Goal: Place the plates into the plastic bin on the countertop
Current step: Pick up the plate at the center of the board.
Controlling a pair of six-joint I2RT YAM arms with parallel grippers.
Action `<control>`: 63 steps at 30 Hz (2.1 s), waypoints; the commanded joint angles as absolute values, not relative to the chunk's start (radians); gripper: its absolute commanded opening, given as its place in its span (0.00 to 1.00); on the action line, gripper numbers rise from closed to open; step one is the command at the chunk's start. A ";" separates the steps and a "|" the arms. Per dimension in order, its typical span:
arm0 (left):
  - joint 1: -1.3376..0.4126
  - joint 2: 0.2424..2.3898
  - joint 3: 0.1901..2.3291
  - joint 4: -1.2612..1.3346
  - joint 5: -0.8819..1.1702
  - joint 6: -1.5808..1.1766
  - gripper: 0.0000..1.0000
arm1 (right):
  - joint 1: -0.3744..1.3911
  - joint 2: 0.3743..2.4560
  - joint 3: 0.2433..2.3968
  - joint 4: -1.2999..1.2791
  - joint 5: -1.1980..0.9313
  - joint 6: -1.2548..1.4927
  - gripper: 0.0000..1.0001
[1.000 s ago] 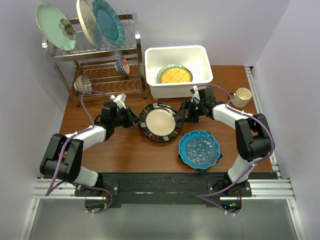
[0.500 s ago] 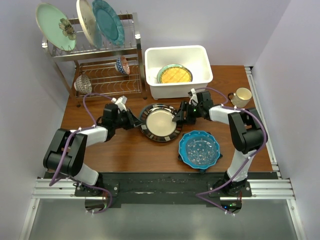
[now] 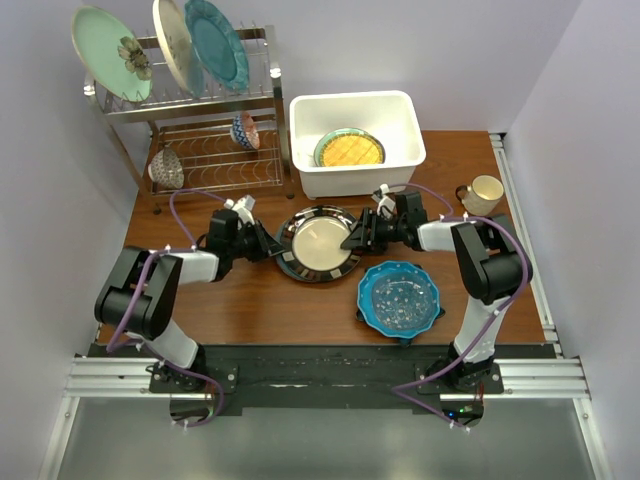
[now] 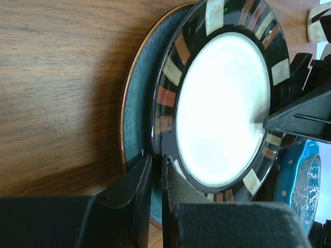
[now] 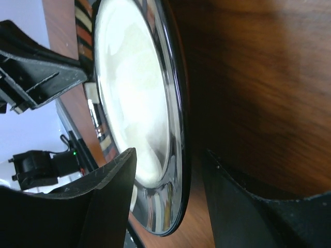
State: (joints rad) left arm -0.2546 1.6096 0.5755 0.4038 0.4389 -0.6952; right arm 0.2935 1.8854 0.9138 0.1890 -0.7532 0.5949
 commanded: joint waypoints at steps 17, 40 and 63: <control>-0.262 1.626 0.572 0.528 0.571 -0.646 0.00 | 0.287 1.715 0.934 0.107 -0.790 0.546 0.52; -0.341 1.551 0.604 0.620 0.638 -0.592 0.00 | 0.291 1.749 0.880 0.465 -1.026 0.716 0.35; -0.344 1.465 0.589 0.549 0.557 -0.558 0.00 | 0.295 1.710 0.877 0.380 -1.003 0.657 0.00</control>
State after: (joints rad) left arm -0.2840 1.5276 0.5728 0.4808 0.4686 -0.5915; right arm 0.2436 1.7802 0.8520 0.3103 -0.8627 0.6346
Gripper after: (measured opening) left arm 0.142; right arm 0.066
